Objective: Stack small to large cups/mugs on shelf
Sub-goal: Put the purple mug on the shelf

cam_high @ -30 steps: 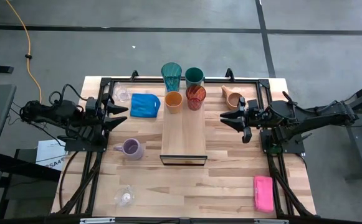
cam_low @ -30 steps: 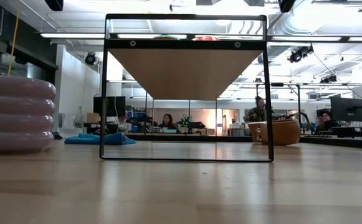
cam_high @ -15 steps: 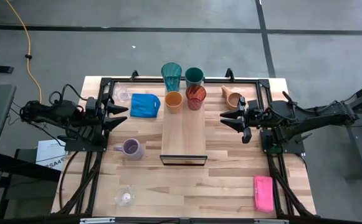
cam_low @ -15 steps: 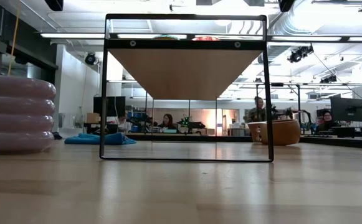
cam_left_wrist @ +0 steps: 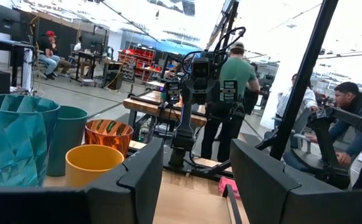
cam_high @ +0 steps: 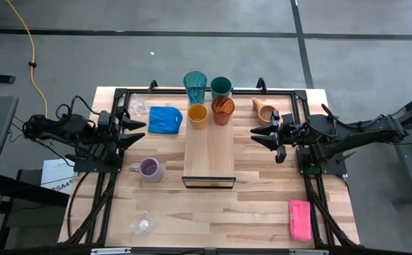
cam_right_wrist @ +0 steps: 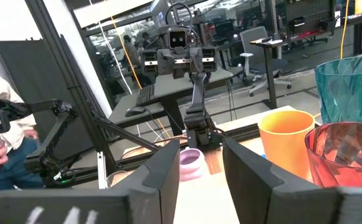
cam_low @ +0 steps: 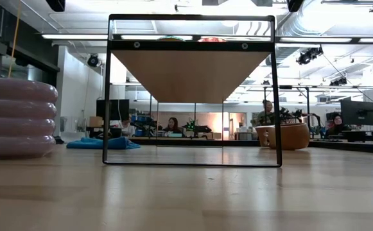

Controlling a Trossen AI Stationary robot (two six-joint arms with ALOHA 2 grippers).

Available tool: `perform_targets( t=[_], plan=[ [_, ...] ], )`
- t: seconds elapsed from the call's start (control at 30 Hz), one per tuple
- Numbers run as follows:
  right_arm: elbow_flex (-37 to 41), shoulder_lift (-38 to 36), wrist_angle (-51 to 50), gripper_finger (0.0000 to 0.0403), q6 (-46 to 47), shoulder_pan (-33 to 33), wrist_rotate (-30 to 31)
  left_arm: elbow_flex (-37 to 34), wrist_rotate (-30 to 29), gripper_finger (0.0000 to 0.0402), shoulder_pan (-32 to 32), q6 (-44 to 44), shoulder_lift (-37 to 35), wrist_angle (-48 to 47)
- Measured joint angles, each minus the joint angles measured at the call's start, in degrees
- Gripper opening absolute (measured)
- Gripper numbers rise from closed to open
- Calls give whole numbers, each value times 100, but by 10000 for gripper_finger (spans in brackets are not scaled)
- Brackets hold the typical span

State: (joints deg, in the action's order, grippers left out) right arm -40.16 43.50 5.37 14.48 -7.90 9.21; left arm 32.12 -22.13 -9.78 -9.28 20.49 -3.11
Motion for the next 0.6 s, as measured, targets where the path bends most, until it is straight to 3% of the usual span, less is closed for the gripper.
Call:
perform_targets(
  t=[0.6],
  plan=[
    [0, -1, 0, 114, 47, 0, 0, 0, 0, 175, 0, 0, 0, 2]
  ],
)
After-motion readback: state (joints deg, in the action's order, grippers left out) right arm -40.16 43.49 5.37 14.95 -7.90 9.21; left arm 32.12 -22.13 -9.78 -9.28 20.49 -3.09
